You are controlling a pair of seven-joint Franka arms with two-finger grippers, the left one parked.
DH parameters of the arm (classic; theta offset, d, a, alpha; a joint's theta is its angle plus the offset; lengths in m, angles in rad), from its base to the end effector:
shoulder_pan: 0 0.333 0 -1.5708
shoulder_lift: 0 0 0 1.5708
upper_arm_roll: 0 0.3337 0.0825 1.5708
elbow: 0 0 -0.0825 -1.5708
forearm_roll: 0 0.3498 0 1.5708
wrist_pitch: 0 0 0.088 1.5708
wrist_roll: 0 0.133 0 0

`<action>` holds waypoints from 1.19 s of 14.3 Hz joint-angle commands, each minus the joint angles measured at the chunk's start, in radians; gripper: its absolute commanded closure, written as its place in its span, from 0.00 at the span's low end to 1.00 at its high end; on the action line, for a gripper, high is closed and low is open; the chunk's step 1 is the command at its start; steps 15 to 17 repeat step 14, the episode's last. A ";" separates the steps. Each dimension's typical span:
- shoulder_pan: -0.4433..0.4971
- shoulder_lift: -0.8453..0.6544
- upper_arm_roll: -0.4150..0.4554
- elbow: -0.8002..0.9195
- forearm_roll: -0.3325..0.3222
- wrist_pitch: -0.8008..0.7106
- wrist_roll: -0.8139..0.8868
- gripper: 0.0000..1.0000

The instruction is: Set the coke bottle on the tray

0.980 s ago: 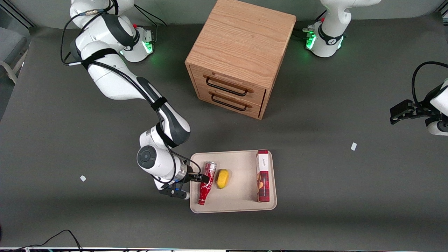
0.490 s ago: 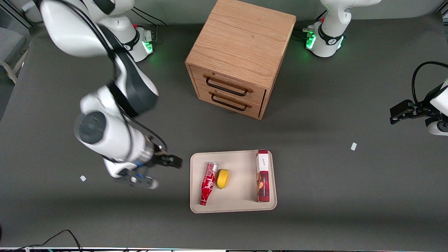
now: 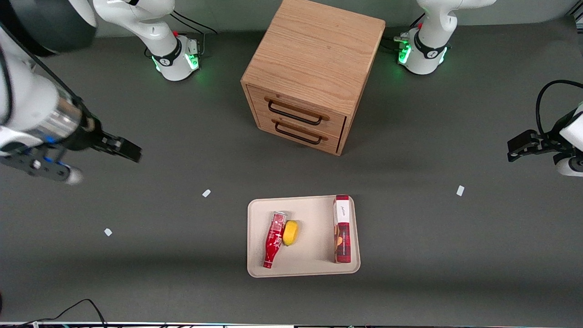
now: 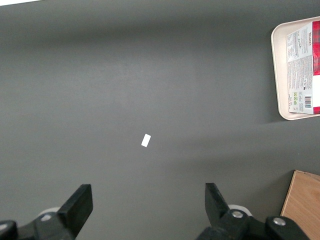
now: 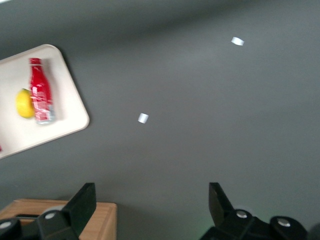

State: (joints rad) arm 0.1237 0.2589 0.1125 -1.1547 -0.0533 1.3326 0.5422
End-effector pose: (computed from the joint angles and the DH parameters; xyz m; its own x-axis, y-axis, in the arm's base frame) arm 0.5626 0.1162 0.6318 0.9475 -0.3148 -0.0556 -0.3115 -0.9483 0.0614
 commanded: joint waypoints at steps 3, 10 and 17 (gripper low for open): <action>-0.006 -0.334 -0.116 -0.455 0.070 0.132 -0.085 0.00; -0.079 -0.304 -0.064 -0.384 0.073 0.122 -0.085 0.00; -0.085 -0.297 -0.057 -0.353 0.073 0.088 -0.082 0.00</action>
